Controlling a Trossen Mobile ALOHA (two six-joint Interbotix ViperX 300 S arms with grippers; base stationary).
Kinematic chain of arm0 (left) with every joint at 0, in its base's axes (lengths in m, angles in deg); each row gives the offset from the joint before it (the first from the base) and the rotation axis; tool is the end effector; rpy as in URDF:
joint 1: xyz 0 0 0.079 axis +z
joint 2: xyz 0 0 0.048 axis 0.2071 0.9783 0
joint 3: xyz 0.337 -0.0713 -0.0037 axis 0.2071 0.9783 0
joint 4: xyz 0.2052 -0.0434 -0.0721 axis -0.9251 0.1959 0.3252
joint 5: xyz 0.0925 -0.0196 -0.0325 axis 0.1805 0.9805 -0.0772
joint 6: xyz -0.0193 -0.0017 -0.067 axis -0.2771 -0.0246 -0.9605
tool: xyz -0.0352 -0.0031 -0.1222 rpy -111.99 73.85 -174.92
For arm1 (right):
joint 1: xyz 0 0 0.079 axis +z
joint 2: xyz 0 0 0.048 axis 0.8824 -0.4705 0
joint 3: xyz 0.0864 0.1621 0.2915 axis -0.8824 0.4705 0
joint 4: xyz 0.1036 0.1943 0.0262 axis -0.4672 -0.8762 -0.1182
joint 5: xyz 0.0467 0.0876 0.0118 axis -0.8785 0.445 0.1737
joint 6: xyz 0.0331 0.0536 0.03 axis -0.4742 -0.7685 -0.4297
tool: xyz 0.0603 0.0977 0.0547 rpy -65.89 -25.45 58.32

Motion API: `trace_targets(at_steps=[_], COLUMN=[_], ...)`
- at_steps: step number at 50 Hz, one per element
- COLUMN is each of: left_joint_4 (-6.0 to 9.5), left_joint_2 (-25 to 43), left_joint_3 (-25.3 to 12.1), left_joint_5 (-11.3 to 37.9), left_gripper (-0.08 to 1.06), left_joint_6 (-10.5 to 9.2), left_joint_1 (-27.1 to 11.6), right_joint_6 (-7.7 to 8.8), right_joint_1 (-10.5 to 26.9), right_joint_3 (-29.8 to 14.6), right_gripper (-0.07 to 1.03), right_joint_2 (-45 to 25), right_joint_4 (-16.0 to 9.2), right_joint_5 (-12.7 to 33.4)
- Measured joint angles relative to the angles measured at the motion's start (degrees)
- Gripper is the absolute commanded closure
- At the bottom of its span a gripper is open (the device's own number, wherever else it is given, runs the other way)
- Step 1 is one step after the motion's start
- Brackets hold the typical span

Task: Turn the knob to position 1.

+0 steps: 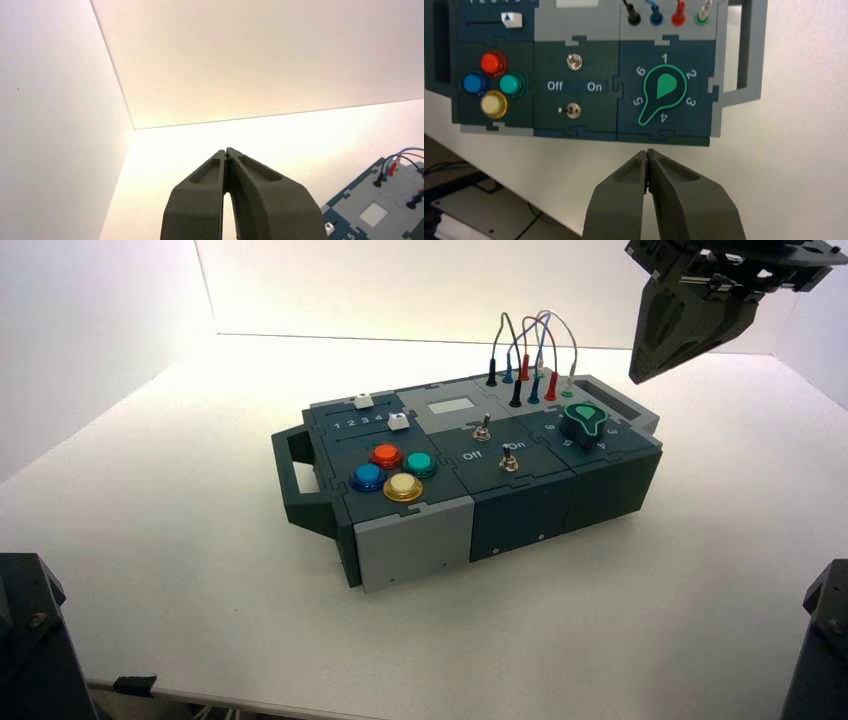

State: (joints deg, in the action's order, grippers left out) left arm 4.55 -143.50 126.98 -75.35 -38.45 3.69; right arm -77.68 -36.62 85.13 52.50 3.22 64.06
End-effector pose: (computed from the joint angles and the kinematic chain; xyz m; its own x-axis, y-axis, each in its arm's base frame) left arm 0.2349 -0.0402 0.2752 0.9574 -0.1704 -0.2329 0.1907 0.9794 0.0671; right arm 0.2053 0.1155 0.1247 0.2612 0.2170 -0.9406 -0.3666 0.9237 0.1113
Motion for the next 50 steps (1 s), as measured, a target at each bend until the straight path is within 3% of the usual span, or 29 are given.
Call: trace_targets(at_steps=[15, 50], left_joint_4=[0.0, 0.0], left_joint_2=[-0.4, -1.1], left_joint_3=[0.0, 0.0], left_joint_5=[0.0, 0.0], left_gripper=[1.01, 1.01], left_joint_6=[0.0, 0.0], left_joint_1=[0.0, 0.0], right_joint_6=[0.0, 0.26], right_joint_1=[0.0, 0.0], right_joint_3=[-0.6, -3.0], right_gripper=[0.98, 0.98], right_joint_2=[-5.9, -16.5], right_joint_4=[-0.5, -0.4], right_joint_5=[1.5, -3.3])
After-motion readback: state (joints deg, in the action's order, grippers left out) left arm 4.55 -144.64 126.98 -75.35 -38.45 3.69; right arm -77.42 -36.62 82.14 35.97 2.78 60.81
